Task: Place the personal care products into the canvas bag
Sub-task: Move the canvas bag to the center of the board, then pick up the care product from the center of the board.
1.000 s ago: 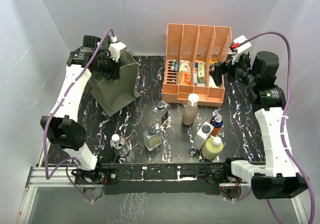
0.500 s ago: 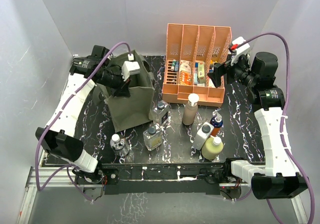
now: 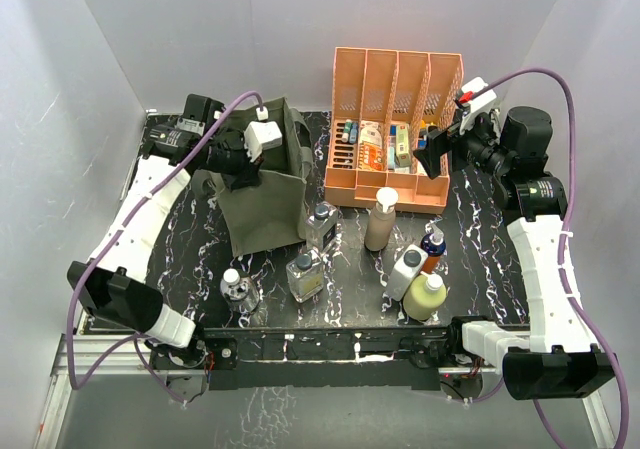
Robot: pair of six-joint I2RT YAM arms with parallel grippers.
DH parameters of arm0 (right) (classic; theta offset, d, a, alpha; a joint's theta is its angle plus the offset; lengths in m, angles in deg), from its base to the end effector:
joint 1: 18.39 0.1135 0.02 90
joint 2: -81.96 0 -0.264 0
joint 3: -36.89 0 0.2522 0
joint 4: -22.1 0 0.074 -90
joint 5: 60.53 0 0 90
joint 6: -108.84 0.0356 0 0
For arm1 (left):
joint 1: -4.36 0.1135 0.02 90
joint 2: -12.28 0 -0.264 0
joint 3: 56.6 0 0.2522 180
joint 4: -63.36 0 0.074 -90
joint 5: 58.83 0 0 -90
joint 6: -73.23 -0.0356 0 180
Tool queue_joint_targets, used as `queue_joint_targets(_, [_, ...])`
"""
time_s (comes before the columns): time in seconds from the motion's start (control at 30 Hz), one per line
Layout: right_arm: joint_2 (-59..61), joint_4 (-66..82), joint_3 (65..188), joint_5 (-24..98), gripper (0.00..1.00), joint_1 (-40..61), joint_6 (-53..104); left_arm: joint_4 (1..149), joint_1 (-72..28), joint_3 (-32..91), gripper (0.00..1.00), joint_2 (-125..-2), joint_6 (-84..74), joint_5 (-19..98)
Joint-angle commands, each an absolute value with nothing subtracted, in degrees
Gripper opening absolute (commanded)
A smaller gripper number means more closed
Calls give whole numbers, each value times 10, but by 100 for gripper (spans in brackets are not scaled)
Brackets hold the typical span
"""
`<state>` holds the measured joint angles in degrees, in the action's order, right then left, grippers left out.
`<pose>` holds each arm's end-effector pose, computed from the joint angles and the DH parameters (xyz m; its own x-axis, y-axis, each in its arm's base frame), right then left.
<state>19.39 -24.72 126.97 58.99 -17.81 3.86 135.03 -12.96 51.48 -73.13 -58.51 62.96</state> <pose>0.2210 0.0198 0.4296 -0.1970 -0.2269 -0.9538 -0.5432 0.8352 -0.0865 0.2808 -0.1072 0.3952 -0.1495 0.6394 -0.7542 0.9147 0.3791 0.1401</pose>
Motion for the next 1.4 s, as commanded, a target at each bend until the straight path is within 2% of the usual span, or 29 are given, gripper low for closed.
queue_joint_targets(0.0, [203, -229, 1278, 598, 99, -182, 34, 1347, -129, 523, 15, -717, -589, 633])
queue_joint_targets(0.07, [203, -230, 1277, 597, 99, -182, 33, 1367, -129, 532, 22, -710, -584, 644])
queue_joint_targets(0.1, [203, -230, 1276, 597, 99, -182, 33, 1369, -129, 533, 29, -703, -576, 646])
queue_joint_targets(0.27, [200, -231, 1279, 596, 99, -182, 32, 1316, -129, 510, 84, -612, -510, 631])
queue_joint_targets(0.33, [197, -232, 1285, 597, 99, -182, 32, 1305, -129, 505, 96, -568, -492, 631])
queue_joint_targets(0.5, [191, -236, 1295, 599, 99, -182, 32, 1382, -128, 485, 97, -503, -507, 631])
queue_joint_targets(0.67, [186, -232, 1287, 598, 99, -182, 30, 1501, -109, 405, 97, -447, -576, 693])
queue_joint_targets(0.9, [180, -229, 1280, 581, 99, -182, 24, 1566, -102, 315, 96, -402, -618, 630])
queue_joint_targets(1.13, [179, -223, 1263, 572, 99, -182, 21, 1589, -102, 230, 94, -397, -716, 610])
queue_joint_targets(1.37, [180, -220, 1251, 562, 99, -182, 17, 1521, -102, 151, 90, -406, -768, 603])
